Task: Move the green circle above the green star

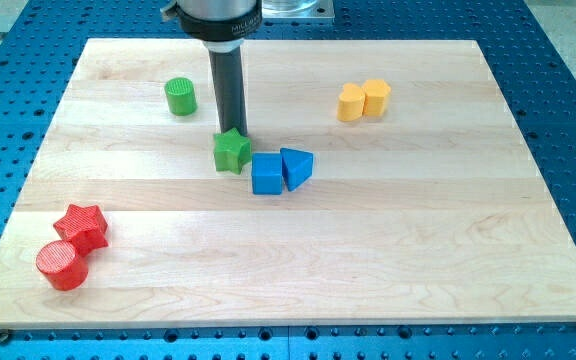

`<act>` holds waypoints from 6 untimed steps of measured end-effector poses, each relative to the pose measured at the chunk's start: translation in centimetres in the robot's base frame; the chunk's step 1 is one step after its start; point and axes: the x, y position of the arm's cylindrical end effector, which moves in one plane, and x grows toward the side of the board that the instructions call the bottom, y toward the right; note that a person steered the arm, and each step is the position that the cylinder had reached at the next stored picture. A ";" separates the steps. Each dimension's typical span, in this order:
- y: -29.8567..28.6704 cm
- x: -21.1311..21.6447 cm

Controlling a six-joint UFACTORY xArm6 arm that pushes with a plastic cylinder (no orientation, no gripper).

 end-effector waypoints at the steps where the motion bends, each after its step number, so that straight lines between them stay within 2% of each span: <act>1: 1.7 0.0; 2: 1.8 -2.2; 3: -9.7 -1.6; 4: -14.9 -3.7; 5: -10.3 -7.9; 6: -4.2 -7.7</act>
